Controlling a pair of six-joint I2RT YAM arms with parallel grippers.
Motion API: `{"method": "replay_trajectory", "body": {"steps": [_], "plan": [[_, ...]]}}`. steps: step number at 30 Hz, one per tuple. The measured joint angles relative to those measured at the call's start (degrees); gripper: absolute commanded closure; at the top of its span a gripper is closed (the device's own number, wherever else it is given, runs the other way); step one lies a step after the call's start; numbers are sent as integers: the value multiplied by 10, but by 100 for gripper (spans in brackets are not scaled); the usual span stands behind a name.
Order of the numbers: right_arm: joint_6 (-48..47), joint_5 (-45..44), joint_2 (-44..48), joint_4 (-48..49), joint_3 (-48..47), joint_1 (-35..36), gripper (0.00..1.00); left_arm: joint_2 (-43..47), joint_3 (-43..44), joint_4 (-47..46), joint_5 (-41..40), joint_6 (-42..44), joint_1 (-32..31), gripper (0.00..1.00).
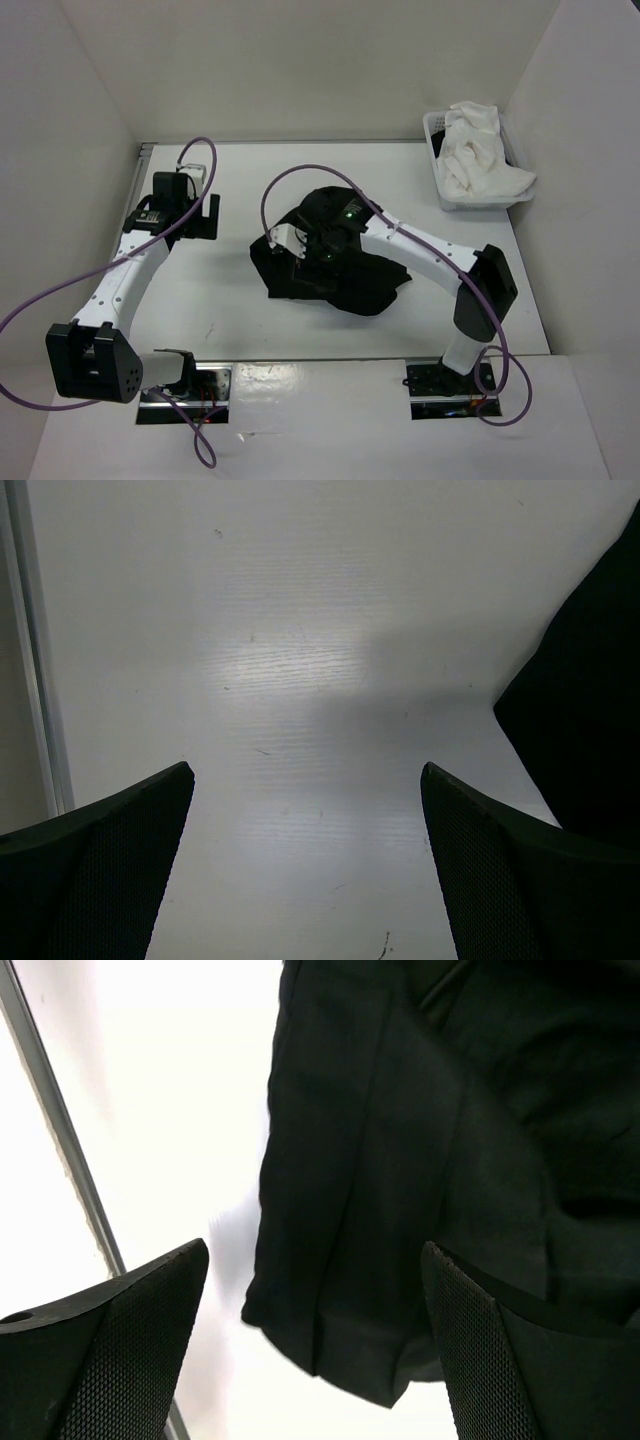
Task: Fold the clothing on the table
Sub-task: Flatten the skirt out
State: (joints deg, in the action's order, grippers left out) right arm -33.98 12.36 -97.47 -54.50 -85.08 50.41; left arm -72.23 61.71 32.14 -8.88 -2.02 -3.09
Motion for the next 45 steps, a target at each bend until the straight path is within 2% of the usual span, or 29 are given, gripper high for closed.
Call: {"method": "replay_trajectory", "body": {"steps": [5, 12, 22, 33, 43, 45], "plan": [[16, 24, -43, 23, -21, 0, 22, -1, 0, 0, -25, -8, 0, 0], [52, 33, -125, 53, -32, 35, 22, -23, 0, 0, -55, -18, 5, 0], [102, -63, -148, 122, -31, 165, 22, -26, 0, 0, -66, -29, 15, 0], [129, -212, -174, 204, -14, 162, 22, -26, 0, 0, -70, -45, 60, 0], [131, -248, -196, 228, -8, 162, 22, -26, 0, 5, -69, -58, 100, 0], [131, -252, -206, 229, -6, 162, 28, -26, 0, 5, -67, -58, 100, 0]]}}
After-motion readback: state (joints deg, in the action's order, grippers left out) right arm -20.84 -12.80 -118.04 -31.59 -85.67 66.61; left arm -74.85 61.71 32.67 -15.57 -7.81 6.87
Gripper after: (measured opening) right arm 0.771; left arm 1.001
